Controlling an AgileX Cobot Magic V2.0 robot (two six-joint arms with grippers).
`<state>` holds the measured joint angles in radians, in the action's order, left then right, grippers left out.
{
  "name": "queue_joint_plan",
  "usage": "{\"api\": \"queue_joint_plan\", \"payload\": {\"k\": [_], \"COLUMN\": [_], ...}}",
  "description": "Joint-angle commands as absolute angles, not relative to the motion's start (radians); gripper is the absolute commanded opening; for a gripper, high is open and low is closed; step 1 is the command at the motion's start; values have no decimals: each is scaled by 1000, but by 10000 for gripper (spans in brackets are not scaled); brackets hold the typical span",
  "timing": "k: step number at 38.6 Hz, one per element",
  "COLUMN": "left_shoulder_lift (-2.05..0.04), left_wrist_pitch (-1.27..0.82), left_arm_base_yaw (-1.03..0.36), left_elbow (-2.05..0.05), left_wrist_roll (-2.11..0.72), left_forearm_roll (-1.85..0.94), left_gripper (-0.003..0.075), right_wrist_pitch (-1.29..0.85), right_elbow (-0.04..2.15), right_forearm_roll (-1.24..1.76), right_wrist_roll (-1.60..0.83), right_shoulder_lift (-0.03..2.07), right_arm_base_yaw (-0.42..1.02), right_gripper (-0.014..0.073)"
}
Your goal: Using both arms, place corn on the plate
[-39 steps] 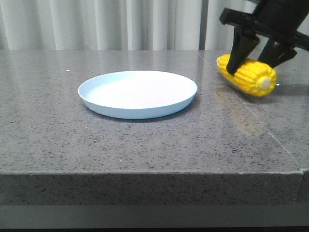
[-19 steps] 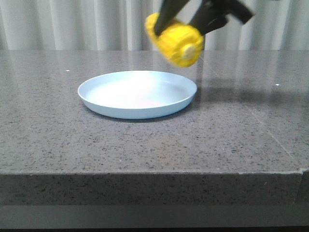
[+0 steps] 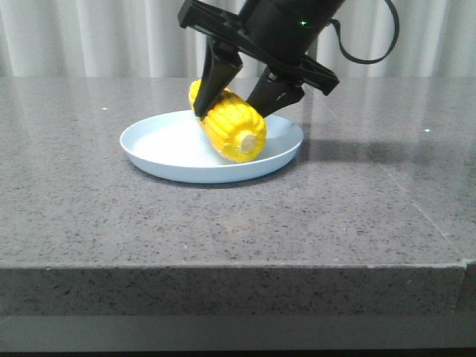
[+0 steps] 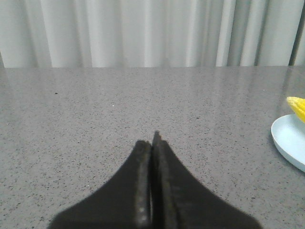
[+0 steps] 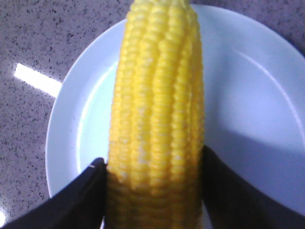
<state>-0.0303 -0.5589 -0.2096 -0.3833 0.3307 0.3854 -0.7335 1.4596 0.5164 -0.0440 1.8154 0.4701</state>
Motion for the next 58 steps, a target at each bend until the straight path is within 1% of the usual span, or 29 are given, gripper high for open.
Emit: {"api": "queue_joint_plan", "payload": {"k": [1,3,9,12,14,17,22,23,25,27,31,38,45,51,58], "left_shoulder_lift": [-44,-44,-44,-44,-44,-44,-44,-44,-44,-44,-44,-44,-44,-44,-44], "left_wrist_pitch": [-482,-482,-482,-482,-482,-482,-482,-482,-482,-482,-482,-482,-482,-482,-482], "left_arm_base_yaw": [-208,-208,-208,-208,-208,-208,-208,-208,-208,-208,-208,-208,-208,-208,-208], "left_elbow": [-406,-406,-406,-406,-406,-406,-406,-406,-406,-406,-406,-406,-406,-406,-406], "left_wrist_roll": [333,333,333,333,333,333,333,333,333,333,333,333,333,333,333], "left_forearm_roll": [398,398,398,398,398,398,398,398,398,398,398,398,398,398,398], "left_gripper": [-20,-20,-20,-20,-20,-20,-20,-20,-20,-20,-20,-20,-20,-20,-20], "right_wrist_pitch": [-710,-710,-734,-761,-780,-813,-828,-832,-850,-880,-938,-935,-820,-626,-458], "right_elbow": [1490,1490,1523,1557,1583,1618,1630,1630,1630,1630,1627,1554,1322,1065,775], "right_forearm_roll": [546,546,517,476,446,417,407,407,405,402,387,299,140,99,99], "right_wrist_roll": [-55,-55,-55,-55,-55,-55,-55,-55,-55,-55,-54,-41,14,16,16], "right_shoulder_lift": [1766,1765,1731,1698,1668,1636,1589,1578,1567,1556,1530,1424,1235,1027,785], "right_arm_base_yaw": [470,470,466,464,461,450,418,407,383,355,280,133,25,11,11], "right_gripper": [542,565,567,554,526,432,213,153,78,17,-64,-67,-67,-67,-67]}}
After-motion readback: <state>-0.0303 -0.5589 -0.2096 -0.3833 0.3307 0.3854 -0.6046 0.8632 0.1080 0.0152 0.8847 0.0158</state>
